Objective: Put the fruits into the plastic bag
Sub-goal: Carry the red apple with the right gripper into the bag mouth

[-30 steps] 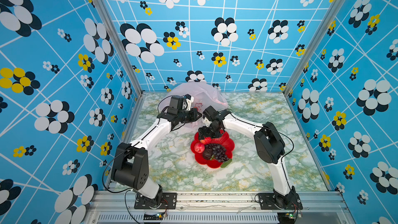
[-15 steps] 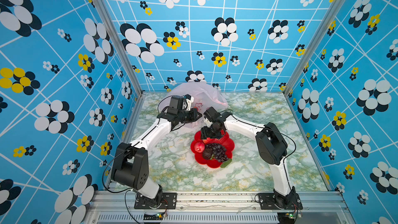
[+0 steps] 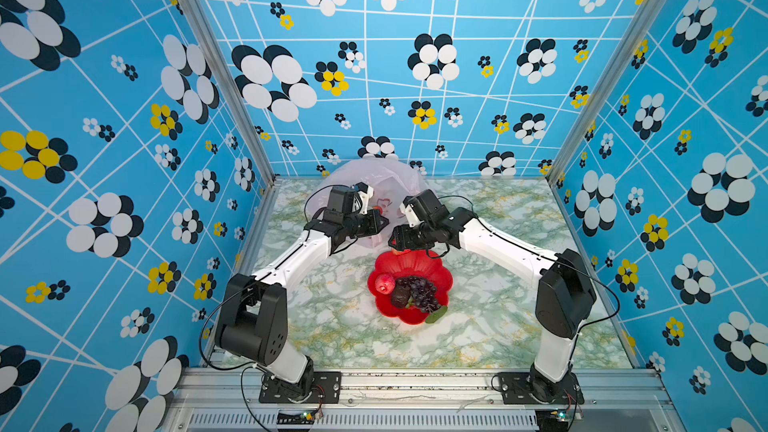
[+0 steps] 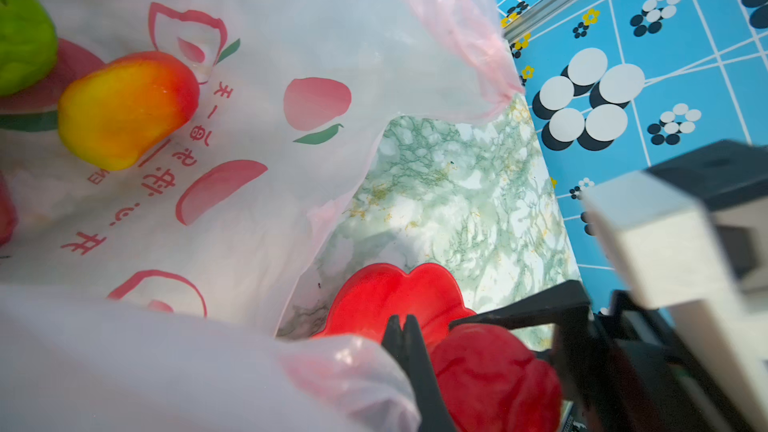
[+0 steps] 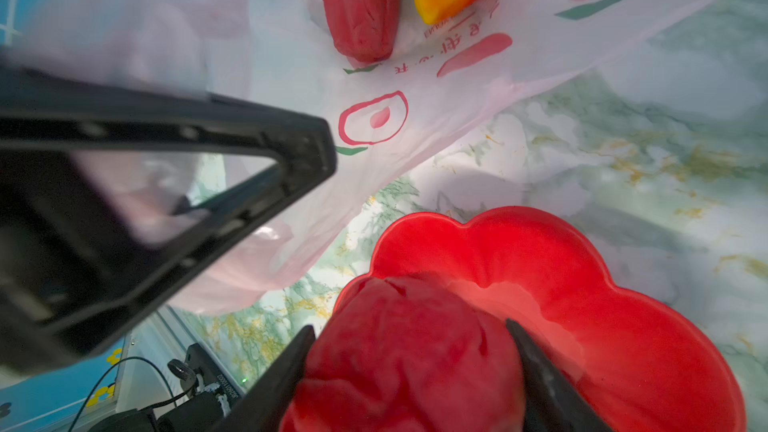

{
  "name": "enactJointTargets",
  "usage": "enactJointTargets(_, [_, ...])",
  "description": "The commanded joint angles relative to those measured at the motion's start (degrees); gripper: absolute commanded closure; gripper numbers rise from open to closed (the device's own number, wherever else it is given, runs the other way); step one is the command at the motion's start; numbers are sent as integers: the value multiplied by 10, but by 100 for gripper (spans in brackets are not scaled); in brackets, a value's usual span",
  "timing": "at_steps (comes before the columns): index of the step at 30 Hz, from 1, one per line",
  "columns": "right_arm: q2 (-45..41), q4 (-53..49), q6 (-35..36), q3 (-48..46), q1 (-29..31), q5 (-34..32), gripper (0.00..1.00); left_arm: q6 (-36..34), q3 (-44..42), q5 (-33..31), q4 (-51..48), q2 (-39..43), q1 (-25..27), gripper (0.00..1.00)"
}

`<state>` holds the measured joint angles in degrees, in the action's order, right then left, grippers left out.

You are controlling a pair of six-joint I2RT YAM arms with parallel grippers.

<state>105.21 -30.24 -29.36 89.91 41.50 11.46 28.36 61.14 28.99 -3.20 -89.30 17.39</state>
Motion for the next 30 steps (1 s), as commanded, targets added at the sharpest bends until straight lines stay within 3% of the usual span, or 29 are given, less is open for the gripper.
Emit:
enactJointTargets(1, [-36, 11, 7, -13, -9, 11, 34, -7, -47, -41, 86, 23, 4, 100])
enactJointTargets(10, [-81, 30, 23, -29, -53, 39, 33, 17, -161, -90, 218, 53, 19, 100])
enactJointTargets(14, [-77, 43, 25, -31, -62, 53, 33, -12, -218, -131, 268, 97, 34, 100])
enactJointTargets(21, [-42, 75, 15, -16, -66, 73, 33, -93, -282, -167, 335, 147, 62, 100])
enactJointTargets(30, [43, 91, -23, 87, -67, 111, 33, -87, -324, -173, 415, 147, 63, 100])
